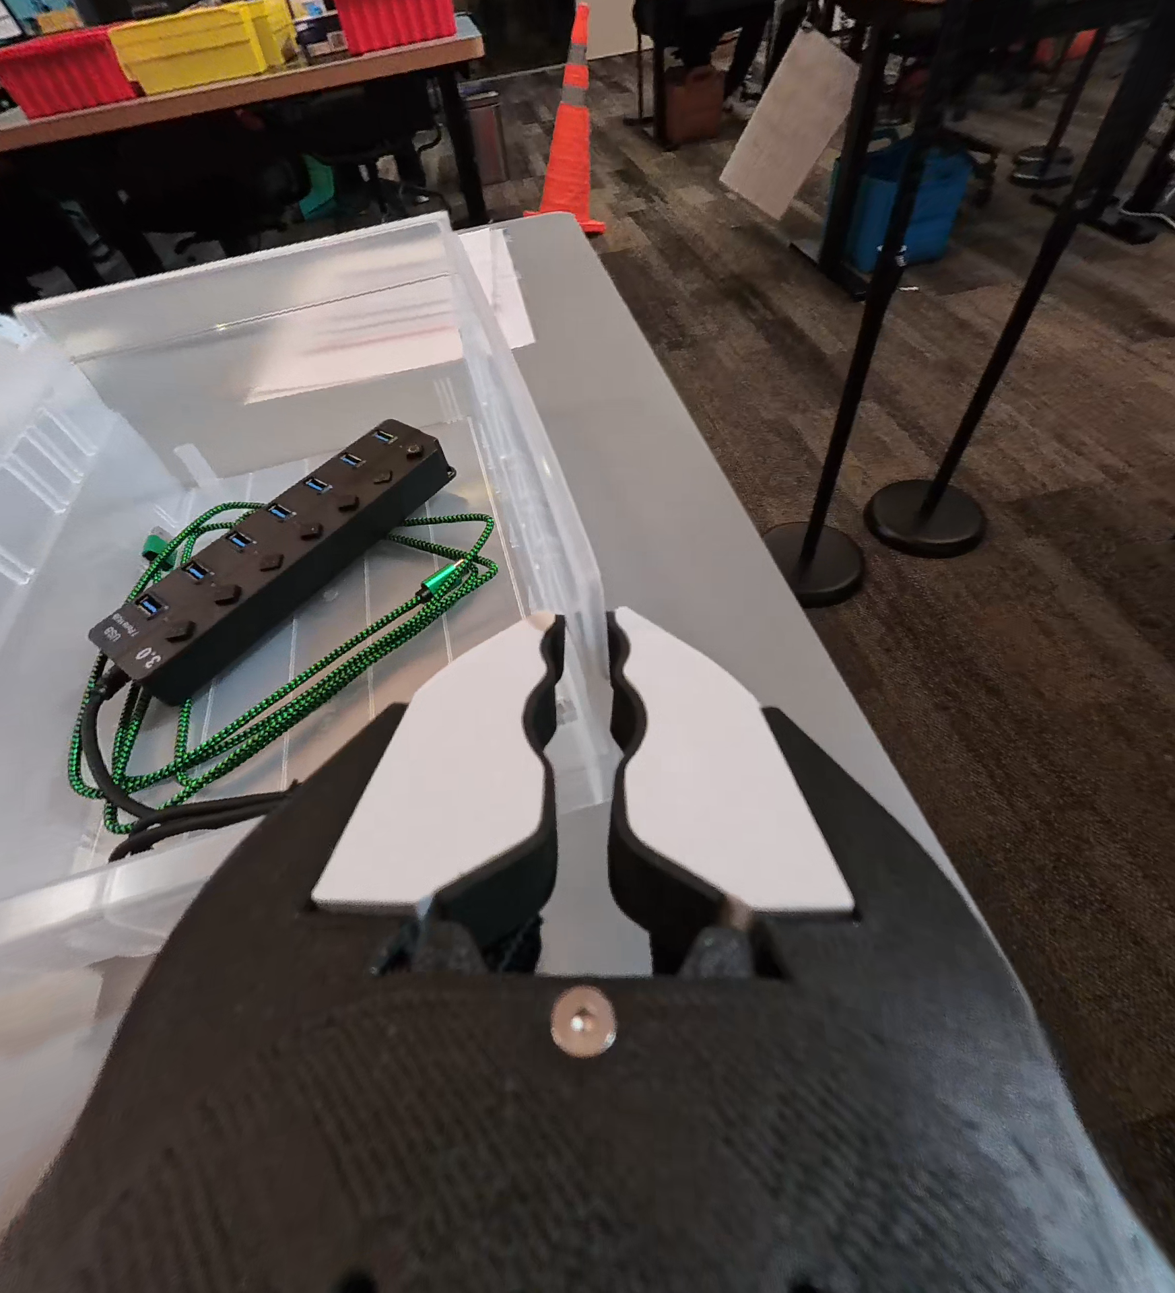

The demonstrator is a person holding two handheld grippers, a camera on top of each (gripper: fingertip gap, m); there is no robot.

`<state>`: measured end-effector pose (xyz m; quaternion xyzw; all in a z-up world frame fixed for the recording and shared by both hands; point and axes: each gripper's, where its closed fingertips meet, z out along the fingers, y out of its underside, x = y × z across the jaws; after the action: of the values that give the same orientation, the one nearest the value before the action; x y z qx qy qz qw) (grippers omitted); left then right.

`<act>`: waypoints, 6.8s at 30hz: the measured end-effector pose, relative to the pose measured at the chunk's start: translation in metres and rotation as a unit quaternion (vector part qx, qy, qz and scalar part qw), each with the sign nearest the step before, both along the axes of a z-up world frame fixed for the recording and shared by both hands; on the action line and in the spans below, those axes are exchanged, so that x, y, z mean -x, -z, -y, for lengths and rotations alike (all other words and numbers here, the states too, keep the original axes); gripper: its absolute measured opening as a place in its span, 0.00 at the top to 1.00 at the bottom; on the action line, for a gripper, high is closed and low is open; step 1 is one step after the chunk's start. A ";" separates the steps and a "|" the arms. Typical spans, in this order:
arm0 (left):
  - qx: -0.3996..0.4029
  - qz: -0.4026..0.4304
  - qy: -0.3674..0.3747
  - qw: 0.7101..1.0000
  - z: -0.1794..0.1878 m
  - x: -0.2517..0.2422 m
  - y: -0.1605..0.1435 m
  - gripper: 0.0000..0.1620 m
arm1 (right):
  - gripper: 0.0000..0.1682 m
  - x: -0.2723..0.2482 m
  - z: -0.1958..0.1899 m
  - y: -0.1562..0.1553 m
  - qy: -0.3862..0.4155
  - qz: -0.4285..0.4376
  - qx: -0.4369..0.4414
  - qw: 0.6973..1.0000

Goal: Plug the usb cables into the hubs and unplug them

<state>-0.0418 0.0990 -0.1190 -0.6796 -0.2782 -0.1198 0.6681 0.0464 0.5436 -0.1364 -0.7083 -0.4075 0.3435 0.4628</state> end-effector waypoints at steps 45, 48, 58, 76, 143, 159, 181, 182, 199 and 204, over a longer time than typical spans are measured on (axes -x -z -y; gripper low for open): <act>0.024 -0.034 -0.014 0.999 0.003 0.012 0.003 0.75 | 0.81 -0.007 -0.005 -0.009 0.030 -0.026 -0.005 0.999; 0.045 -0.072 -0.024 0.996 0.006 0.015 0.002 0.79 | 0.80 -0.016 0.004 -0.052 0.040 -0.100 -0.050 0.993; 0.154 -0.270 -0.393 0.865 0.134 0.115 -0.048 0.53 | 0.78 0.048 0.222 -0.131 -0.254 -0.260 -0.097 0.927; 0.387 -0.269 -0.481 0.739 0.297 0.150 0.007 0.94 | 0.82 0.110 0.359 -0.091 -0.478 -0.204 0.002 0.854; 0.682 -0.156 0.012 0.714 0.416 0.290 0.008 0.91 | 0.87 0.126 0.348 -0.052 -0.457 -0.138 0.067 0.876; 0.711 0.005 0.215 0.669 0.388 0.246 0.057 0.54 | 0.88 0.139 0.348 -0.039 -0.461 -0.122 0.106 0.872; 0.695 -0.009 0.291 0.657 0.373 0.229 0.083 0.68 | 0.87 0.143 0.332 -0.041 -0.443 -0.139 0.180 0.867; 0.693 -0.014 0.283 0.663 0.373 0.230 0.083 0.68 | 0.87 0.143 0.333 -0.041 -0.444 -0.140 0.182 0.866; 0.675 -0.160 0.161 0.702 0.353 0.230 -0.062 0.66 | 0.87 0.129 0.343 -0.058 -0.463 -0.162 0.180 0.853; 0.686 -0.212 0.138 0.683 0.350 0.211 -0.092 0.66 | 0.87 0.118 0.347 -0.066 -0.473 -0.173 0.179 0.845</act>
<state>-0.2528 -0.2510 -0.0268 -0.9858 -0.0367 0.1605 0.0324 -0.0715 0.1963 -0.0708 -0.4290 -0.5376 0.7051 0.1724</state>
